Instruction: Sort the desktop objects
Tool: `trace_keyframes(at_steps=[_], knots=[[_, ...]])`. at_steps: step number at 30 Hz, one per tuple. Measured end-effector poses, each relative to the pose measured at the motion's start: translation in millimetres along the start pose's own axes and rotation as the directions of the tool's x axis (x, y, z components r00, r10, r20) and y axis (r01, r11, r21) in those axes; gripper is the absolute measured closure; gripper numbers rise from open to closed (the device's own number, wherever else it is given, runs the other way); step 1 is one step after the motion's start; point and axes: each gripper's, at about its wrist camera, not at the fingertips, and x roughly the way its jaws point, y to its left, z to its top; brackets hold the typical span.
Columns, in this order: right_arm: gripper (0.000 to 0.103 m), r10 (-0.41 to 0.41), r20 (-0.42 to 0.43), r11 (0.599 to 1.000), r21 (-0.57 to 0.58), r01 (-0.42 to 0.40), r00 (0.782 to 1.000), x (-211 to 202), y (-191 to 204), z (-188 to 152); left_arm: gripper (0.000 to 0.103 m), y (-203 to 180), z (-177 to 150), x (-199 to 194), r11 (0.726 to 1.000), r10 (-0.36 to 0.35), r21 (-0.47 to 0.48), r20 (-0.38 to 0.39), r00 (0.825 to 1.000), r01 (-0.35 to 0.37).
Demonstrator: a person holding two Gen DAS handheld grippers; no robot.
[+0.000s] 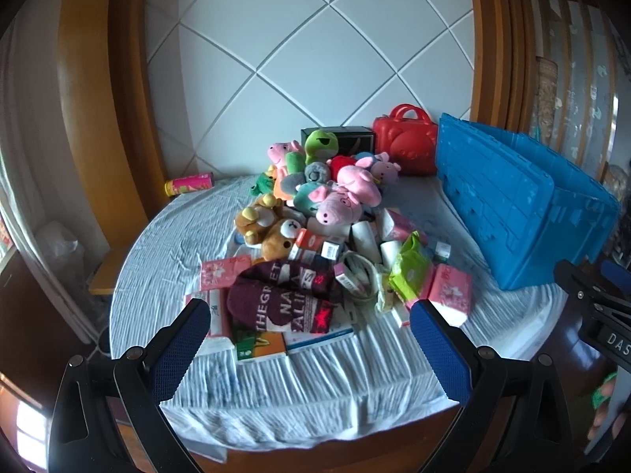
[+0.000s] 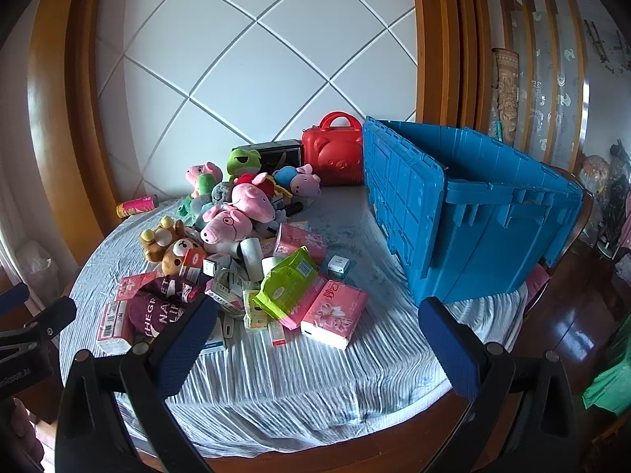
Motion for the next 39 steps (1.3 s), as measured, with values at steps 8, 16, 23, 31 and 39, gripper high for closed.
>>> trace_keyframes(at_steps=[8, 16, 23, 31, 39], knots=[[0.0, 0.001, -0.014, 1.0, 0.004, -0.001, 1.0, -4, -9, -5, 0.001, 2, -3, -3, 1.0, -0.001, -0.016, -0.003, 1.0, 0.001], [0.0, -0.003, -0.026, 1.0, 0.004, 0.003, 1.0, -6, -16, -9, 0.001, -7, 0, -2, 1.0, -0.011, -0.015, -0.012, 1.0, 0.011], [0.0, -0.012, -0.034, 1.0, 0.002, 0.012, 0.999, -7, -20, -10, 0.001, -11, 1, 0, 1.0, -0.022, -0.006, -0.02, 1.0, 0.022], [0.0, -0.018, -0.033, 1.0, -0.003, 0.018, 0.999, -8, -24, -9, 0.001, -15, 2, 1, 1.0, -0.021, -0.016, -0.024, 1.0, 0.021], [0.0, -0.019, -0.04, 1.0, -0.003, 0.019, 0.999, -4, -26, -8, 0.001, -18, 3, 1, 1.0, -0.017, -0.011, -0.021, 1.0, 0.017]])
